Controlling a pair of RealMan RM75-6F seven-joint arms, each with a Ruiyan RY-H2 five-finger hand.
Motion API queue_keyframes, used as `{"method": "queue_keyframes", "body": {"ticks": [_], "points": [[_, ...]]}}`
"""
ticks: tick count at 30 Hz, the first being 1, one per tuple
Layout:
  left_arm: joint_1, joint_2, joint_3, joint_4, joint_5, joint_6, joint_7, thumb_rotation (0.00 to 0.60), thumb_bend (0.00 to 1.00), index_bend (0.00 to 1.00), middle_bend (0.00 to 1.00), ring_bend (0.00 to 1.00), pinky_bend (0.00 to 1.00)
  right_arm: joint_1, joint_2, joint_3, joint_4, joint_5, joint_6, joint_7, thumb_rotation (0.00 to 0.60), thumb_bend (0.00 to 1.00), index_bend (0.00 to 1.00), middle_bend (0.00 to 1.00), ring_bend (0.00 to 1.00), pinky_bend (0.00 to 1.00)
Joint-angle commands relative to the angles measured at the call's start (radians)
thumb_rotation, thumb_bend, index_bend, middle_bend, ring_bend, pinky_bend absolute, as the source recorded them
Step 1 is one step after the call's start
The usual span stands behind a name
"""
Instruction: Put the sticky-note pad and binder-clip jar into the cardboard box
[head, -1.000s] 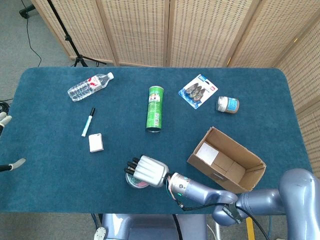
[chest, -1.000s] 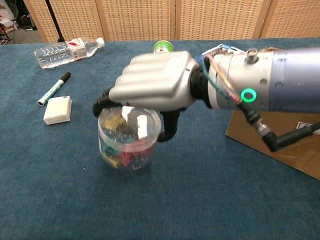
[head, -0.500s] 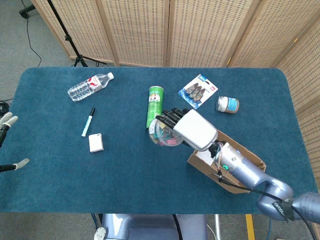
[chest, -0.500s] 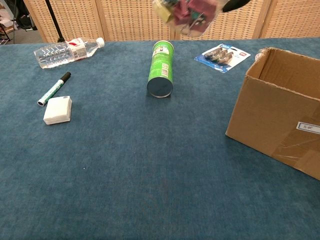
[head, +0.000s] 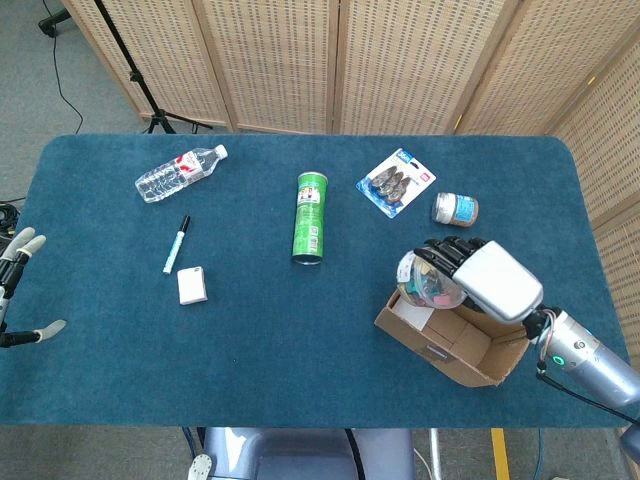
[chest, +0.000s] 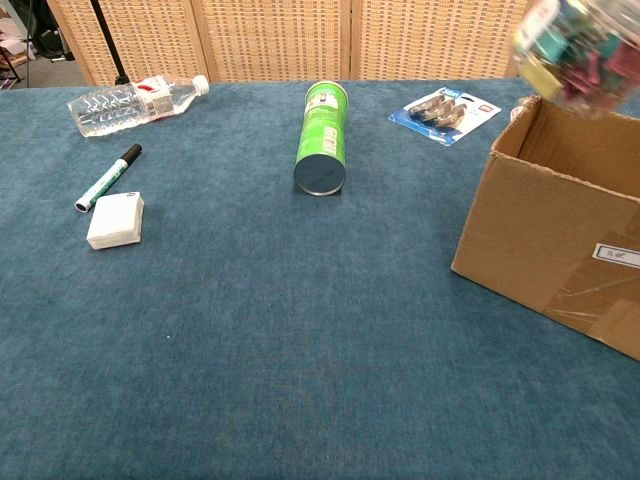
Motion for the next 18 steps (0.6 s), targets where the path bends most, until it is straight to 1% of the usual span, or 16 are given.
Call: {"method": "queue_keyframes", "body": {"ticks": [1,5,8,10,11,13,14,15,16,17,18], "points": [[-0.002,-0.001,0.000,-0.003,-0.005,-0.007,0.005,0.600,0.00,0.00,0.00,0.00,0.00,-0.045,-0.014,-0.035,0.071,-0.037,0.026,0.034,0.600,0.85,0.63,0.55,0.40,0.55],[-0.004,-0.001,-0.001,-0.002,-0.013,-0.013,0.007,0.600,0.00,0.00,0.00,0.00,0.00,-0.073,-0.028,-0.053,0.120,-0.075,0.057,0.055,0.600,0.85,0.63,0.55,0.40,0.55],[-0.007,0.002,0.000,-0.003,-0.011,-0.020,0.002,0.600,0.00,0.00,0.00,0.00,0.00,-0.103,-0.049,-0.072,0.166,-0.104,0.076,0.047,0.600,0.85,0.63,0.55,0.40,0.55],[-0.007,0.002,0.000,-0.002,-0.012,-0.020,0.002,0.600,0.00,0.00,0.00,0.00,0.00,-0.117,-0.063,-0.074,0.188,-0.111,0.090,0.041,0.600,0.85,0.63,0.55,0.40,0.55],[-0.007,0.002,0.000,-0.002,-0.013,-0.021,0.003,0.600,0.00,0.00,0.00,0.00,0.00,-0.122,-0.068,-0.073,0.196,-0.113,0.094,0.038,0.600,0.81,0.62,0.53,0.39,0.55],[-0.007,0.001,0.001,-0.004,-0.012,-0.022,0.005,0.600,0.00,0.00,0.00,0.00,0.00,-0.130,-0.070,-0.076,0.205,-0.113,0.087,0.024,0.600,0.57,0.51,0.42,0.32,0.55],[-0.007,0.001,0.002,-0.005,-0.011,-0.021,0.007,0.600,0.00,0.00,0.00,0.00,0.00,-0.133,-0.067,-0.077,0.201,-0.107,0.078,0.018,0.600,0.34,0.39,0.30,0.23,0.53],[-0.007,0.001,0.002,-0.006,-0.009,-0.021,0.010,0.600,0.00,0.00,0.00,0.00,0.00,-0.135,-0.061,-0.077,0.189,-0.100,0.068,0.014,0.600,0.15,0.27,0.18,0.13,0.50],[-0.007,0.001,0.003,-0.007,-0.008,-0.020,0.012,0.600,0.00,0.00,0.00,0.00,0.00,-0.136,-0.054,-0.076,0.177,-0.094,0.059,0.013,0.600,0.06,0.20,0.11,0.07,0.47],[-0.007,0.001,0.003,-0.009,-0.007,-0.020,0.014,0.600,0.00,0.00,0.00,0.00,0.00,-0.137,-0.046,-0.075,0.161,-0.088,0.052,0.012,0.600,0.01,0.12,0.04,0.02,0.43],[-0.007,0.000,0.003,-0.009,-0.007,-0.020,0.016,0.600,0.00,0.00,0.00,0.00,0.00,-0.138,-0.042,-0.073,0.152,-0.086,0.051,0.010,0.600,0.00,0.08,0.01,0.00,0.40]]}}
